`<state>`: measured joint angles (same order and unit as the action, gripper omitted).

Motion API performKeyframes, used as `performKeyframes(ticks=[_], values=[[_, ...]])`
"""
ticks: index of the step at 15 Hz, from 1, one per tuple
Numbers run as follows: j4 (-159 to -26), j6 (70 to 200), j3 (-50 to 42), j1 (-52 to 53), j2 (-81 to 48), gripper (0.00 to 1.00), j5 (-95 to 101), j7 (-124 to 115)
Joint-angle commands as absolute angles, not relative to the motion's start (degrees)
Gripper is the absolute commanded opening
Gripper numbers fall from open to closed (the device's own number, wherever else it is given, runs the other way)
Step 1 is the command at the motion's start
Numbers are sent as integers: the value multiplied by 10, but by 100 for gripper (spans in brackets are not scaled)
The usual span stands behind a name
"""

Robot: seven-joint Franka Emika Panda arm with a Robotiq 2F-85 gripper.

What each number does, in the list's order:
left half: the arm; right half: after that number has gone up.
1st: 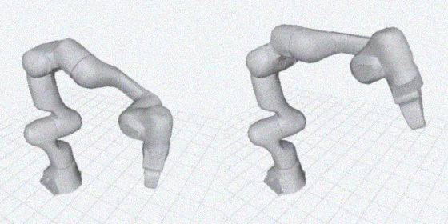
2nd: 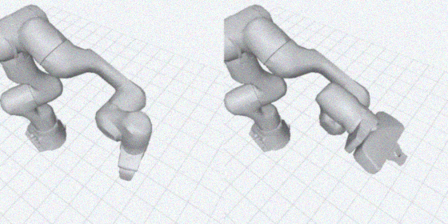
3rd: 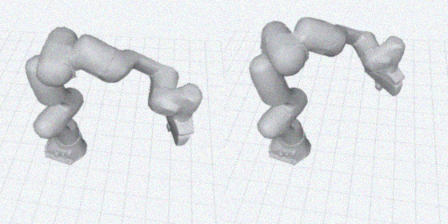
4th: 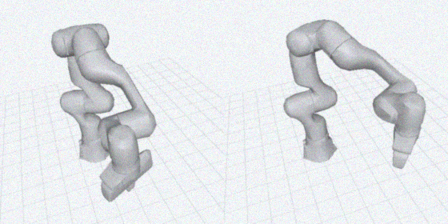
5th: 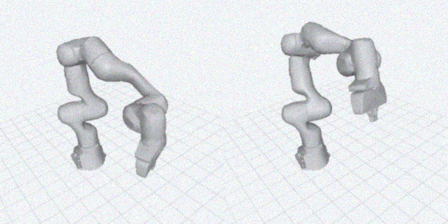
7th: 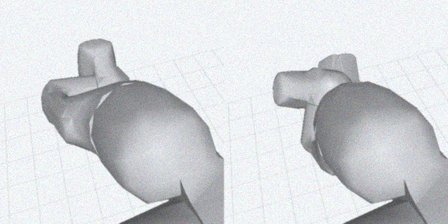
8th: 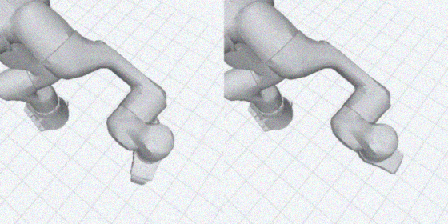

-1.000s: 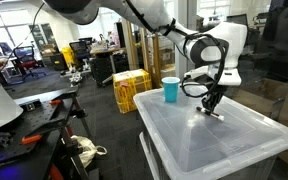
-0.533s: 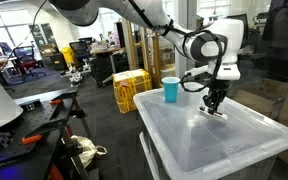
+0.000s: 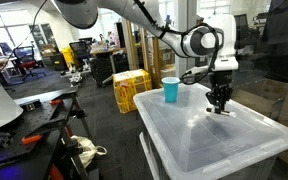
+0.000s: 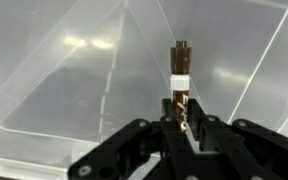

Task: Pick up the marker and put it in the blue cup

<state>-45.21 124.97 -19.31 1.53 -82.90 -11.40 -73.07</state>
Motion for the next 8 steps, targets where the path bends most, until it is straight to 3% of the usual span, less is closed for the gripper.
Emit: performKeyframes(ticks=[1, 8], values=[[-449, 1218, -233, 40, -821, 5, -91, -784], [-451, 1184, -291, 77, -819, 5, -72, -833]])
